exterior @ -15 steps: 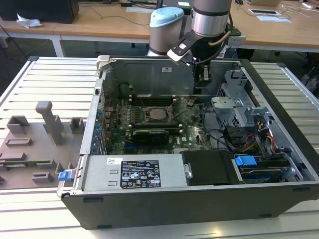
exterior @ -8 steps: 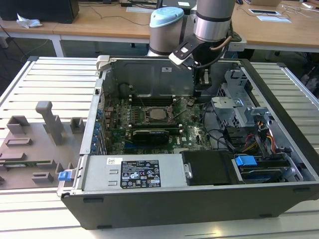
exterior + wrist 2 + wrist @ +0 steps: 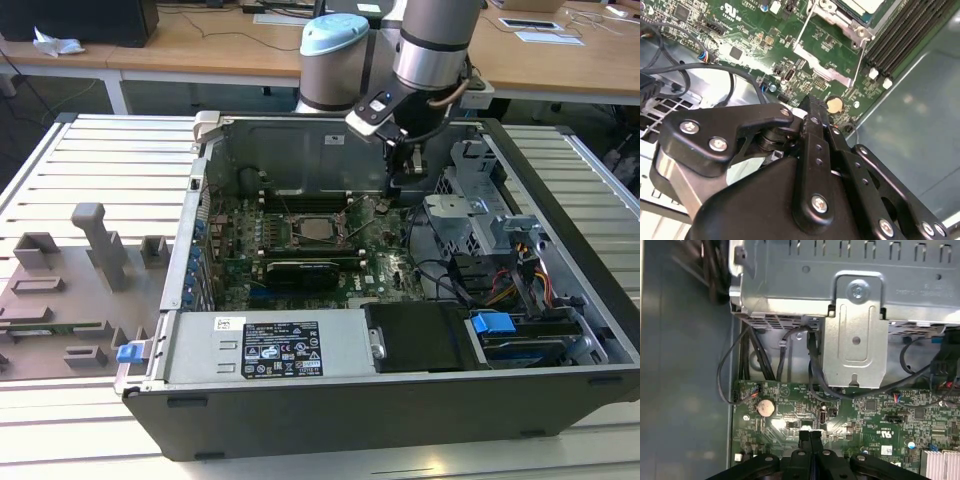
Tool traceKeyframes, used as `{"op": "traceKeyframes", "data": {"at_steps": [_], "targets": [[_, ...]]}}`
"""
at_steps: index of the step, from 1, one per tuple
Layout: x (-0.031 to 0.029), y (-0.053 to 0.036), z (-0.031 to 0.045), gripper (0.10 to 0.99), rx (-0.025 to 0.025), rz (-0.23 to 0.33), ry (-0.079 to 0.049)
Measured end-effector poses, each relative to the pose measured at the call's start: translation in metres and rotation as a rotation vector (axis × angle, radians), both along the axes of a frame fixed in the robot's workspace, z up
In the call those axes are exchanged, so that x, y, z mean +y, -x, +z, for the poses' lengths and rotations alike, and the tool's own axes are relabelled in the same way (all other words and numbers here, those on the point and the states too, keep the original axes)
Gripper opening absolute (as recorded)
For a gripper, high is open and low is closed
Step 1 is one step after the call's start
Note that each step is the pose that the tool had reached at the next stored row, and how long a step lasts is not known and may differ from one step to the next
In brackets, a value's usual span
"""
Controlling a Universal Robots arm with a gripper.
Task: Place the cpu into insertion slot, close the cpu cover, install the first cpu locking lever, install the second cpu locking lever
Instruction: 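Close the cpu cover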
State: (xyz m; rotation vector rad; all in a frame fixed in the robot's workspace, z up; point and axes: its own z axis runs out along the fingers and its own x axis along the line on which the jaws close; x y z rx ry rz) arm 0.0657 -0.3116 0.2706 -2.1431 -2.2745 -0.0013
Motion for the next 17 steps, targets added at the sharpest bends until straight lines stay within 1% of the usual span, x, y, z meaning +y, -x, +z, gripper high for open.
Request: {"op": "traceKeyframes", "data": {"at_steps": [4,10,12,17], "targets": [[0.0,0.0003,-0.0105,0.106,0.0004,0.002,0.0],[0.0001,0.0032,-0.022,0.106,0.0004,0.002,0.0],[0.0001,0.0043,-0.0226,0.106,0.0004,0.002,0.0],[0.0001,0.0144,-0.0228,0.106,0.0004,0.002,-0.001]]}}
